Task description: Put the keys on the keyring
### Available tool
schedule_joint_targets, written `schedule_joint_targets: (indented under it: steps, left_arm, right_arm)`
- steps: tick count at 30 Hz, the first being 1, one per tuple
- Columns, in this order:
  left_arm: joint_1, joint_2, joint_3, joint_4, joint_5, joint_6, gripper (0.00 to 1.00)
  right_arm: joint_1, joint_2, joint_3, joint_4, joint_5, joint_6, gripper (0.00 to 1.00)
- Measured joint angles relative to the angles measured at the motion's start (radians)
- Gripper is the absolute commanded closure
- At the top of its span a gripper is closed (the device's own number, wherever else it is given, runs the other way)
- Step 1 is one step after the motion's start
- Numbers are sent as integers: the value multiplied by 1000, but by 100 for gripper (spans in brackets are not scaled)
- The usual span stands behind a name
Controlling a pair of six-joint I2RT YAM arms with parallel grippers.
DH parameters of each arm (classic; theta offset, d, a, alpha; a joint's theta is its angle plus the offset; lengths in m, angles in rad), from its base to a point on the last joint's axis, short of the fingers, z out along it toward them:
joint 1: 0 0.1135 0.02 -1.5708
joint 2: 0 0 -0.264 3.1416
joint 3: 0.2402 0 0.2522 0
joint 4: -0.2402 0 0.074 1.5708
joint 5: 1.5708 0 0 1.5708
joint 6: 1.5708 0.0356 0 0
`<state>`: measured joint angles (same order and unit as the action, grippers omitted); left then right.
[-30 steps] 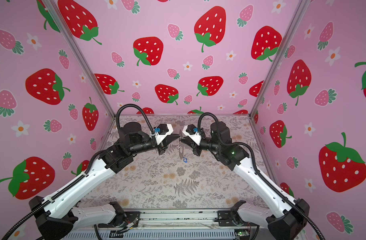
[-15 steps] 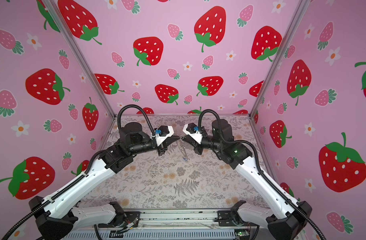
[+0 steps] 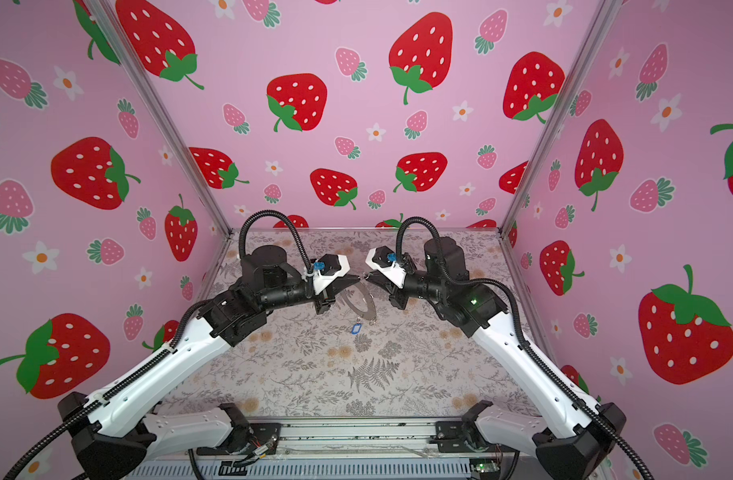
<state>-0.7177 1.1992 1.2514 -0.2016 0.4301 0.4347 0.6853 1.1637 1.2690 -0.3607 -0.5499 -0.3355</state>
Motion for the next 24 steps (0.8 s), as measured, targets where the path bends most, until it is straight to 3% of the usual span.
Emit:
schedule_joint_targets:
  steps: [15, 19, 20, 24]
  left_arm:
    - [1, 32, 0, -34, 5, 11, 99]
    - [13, 32, -15, -25, 2, -3, 57]
    - [19, 29, -33, -13, 1, -12, 52]
    - [64, -5, -143, 42, 1, -61, 48]
  right_arm:
    - [0, 34, 33, -68, 8, -61, 100]
    - [0, 52, 39, -88, 37, -94, 100]
    - [0, 60, 39, -95, 47, -103, 100]
    - [0, 102, 39, -111, 75, -124, 100]
